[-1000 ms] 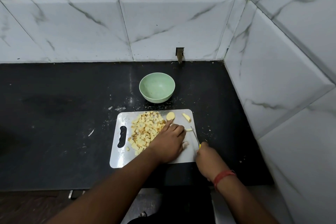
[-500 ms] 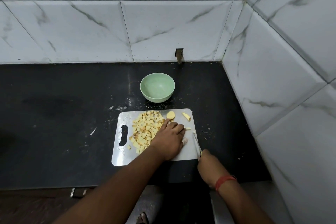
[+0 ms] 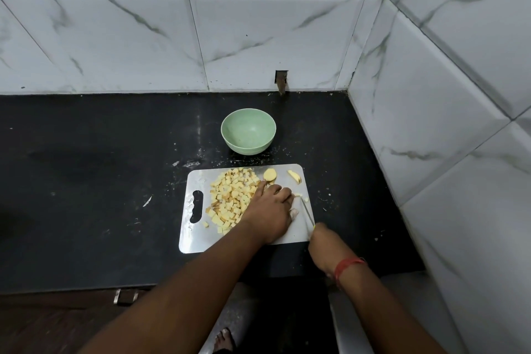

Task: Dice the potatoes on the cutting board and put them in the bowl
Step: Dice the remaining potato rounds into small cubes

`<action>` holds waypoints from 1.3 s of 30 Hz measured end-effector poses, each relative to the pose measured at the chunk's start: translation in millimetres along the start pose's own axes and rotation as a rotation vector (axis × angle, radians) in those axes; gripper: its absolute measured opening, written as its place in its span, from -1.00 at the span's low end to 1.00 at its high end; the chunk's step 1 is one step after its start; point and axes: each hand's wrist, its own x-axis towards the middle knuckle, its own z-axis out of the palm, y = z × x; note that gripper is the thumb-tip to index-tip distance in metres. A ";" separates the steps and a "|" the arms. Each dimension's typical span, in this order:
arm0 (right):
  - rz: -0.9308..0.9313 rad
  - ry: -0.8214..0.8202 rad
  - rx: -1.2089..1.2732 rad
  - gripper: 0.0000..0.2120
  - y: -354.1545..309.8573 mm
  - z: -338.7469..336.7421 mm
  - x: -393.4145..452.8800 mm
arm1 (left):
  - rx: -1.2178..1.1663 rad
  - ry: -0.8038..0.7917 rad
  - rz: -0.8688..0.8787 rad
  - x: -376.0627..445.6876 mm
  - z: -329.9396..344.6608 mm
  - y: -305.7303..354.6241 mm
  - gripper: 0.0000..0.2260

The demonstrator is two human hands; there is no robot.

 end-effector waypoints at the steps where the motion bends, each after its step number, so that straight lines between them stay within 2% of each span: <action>1: 0.000 0.005 0.005 -0.73 2.3 0.2 -3.3 | -0.003 -0.002 0.000 0.0 0.2 -0.2 -0.49; 6: -0.043 0.062 0.045 -0.78 -5.4 -6.6 -8.9 | -0.007 -0.003 0.017 -0.7 1.7 -4.0 -0.49; 14: 0.031 -0.008 -0.060 -0.67 -26.1 -3.3 9.5 | -0.005 0.016 0.004 -1.7 3.4 -2.0 -0.48; 23: -0.041 0.035 0.039 -0.81 1.4 -1.8 -11.1 | -0.059 0.031 -0.007 -4.0 4.6 -3.1 -0.47; 39: -0.048 0.004 -0.006 -0.77 -18.4 -7.0 6.7 | -0.092 0.095 0.025 -6.9 11.8 -7.9 -0.49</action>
